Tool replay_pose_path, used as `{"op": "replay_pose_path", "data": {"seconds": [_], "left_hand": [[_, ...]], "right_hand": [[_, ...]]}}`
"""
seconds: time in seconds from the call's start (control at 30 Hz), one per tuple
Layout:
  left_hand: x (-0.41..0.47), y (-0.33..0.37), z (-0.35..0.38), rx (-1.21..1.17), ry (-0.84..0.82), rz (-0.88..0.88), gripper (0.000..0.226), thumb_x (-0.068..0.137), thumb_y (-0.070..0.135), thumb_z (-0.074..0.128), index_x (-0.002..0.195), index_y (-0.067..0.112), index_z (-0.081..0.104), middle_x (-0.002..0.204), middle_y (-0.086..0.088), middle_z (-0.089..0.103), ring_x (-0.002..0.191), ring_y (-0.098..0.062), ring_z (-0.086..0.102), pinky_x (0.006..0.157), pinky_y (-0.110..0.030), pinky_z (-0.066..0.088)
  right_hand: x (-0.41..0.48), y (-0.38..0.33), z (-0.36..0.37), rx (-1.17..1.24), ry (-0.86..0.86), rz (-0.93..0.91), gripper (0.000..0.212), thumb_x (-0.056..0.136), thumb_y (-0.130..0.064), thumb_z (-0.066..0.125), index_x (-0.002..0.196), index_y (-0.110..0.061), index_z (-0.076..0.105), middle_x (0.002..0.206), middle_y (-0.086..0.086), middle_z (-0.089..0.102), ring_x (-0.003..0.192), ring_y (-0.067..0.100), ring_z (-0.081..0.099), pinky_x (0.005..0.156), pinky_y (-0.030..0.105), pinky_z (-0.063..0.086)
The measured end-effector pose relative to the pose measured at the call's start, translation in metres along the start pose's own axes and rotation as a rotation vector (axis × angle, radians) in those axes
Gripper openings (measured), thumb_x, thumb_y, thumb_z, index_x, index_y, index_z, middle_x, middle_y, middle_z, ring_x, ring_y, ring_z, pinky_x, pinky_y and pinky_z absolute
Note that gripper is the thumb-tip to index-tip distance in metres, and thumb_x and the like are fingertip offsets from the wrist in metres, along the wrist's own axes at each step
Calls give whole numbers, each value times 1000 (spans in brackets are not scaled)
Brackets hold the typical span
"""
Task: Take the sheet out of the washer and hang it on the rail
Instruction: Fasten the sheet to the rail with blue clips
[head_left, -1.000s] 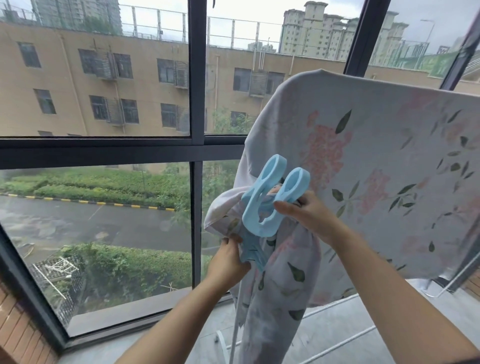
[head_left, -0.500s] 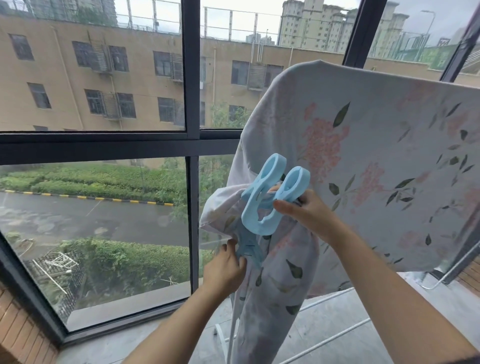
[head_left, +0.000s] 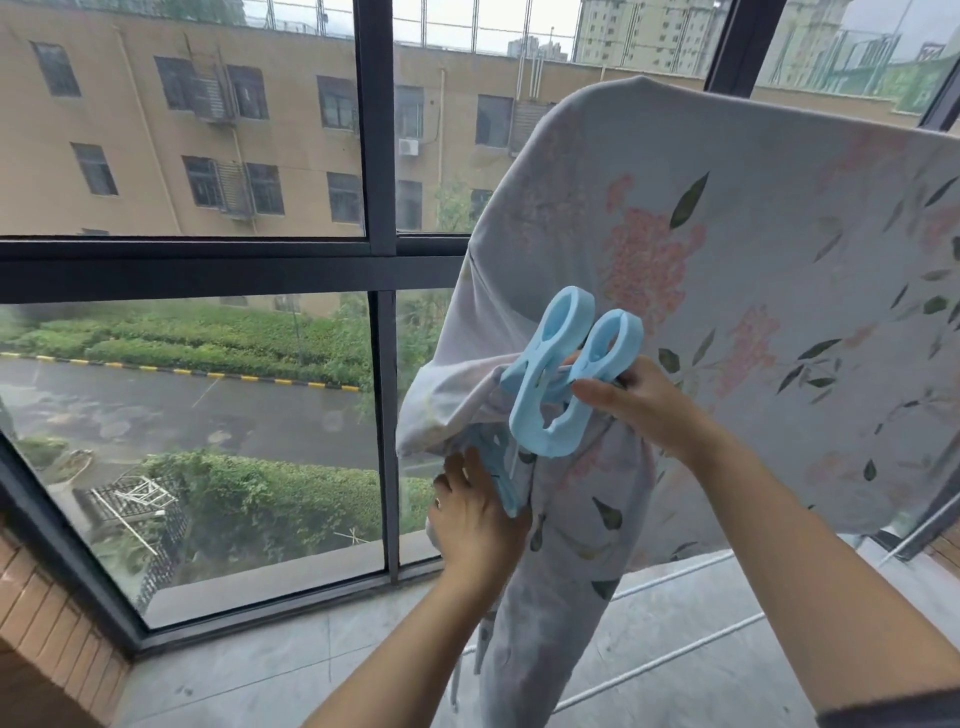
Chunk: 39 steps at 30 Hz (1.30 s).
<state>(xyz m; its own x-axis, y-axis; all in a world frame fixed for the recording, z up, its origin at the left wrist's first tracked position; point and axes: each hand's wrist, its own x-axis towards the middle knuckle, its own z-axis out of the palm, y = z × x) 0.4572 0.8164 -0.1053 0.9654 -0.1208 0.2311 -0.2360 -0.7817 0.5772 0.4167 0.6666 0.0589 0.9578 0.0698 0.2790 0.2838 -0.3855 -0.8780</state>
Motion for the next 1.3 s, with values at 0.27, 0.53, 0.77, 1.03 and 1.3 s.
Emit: {"op": "replay_pose_path", "data": {"seconds": [0.27, 0.53, 0.77, 1.03, 1.3], "left_hand": [[-12, -10, 11, -401, 145, -290, 66, 65, 36, 74, 117, 18, 40, 110, 0, 49, 99, -24, 55, 70, -35, 50], [-20, -6, -24, -276, 225, -172, 32, 80, 35, 70, 103, 16, 58, 92, 1, 68, 84, -21, 63, 63, -30, 45], [-34, 2, -91, -261, 342, -85, 24, 74, 33, 77, 87, 22, 60, 72, 12, 65, 67, -4, 61, 58, -24, 49], [-79, -67, -125, -322, 438, -362, 26, 75, 29, 78, 93, 17, 63, 75, 9, 66, 68, -1, 61, 52, -10, 45], [-103, -133, -166, -432, 570, -488, 25, 79, 28, 75, 96, 19, 59, 82, 9, 65, 77, -6, 62, 58, -17, 42]], "right_hand": [[17, 19, -11, 63, -99, -63, 19, 79, -23, 63, 98, -27, 68, 94, -16, 72, 92, 4, 67, 75, 16, 50], [23, 38, -11, 198, -121, -136, 13, 77, -23, 67, 90, -28, 70, 87, -13, 71, 88, 6, 67, 76, 20, 52], [18, 26, 5, 388, -135, -260, 23, 77, -26, 68, 87, -46, 72, 85, -19, 70, 85, 0, 65, 77, 19, 52], [11, 26, 53, 541, -297, -163, 47, 60, -57, 80, 101, -38, 69, 101, -4, 69, 101, 19, 64, 87, 29, 50], [-4, 21, 150, 361, -446, 78, 44, 61, -47, 72, 99, -26, 72, 93, -8, 73, 87, 4, 67, 71, 16, 50]]}}
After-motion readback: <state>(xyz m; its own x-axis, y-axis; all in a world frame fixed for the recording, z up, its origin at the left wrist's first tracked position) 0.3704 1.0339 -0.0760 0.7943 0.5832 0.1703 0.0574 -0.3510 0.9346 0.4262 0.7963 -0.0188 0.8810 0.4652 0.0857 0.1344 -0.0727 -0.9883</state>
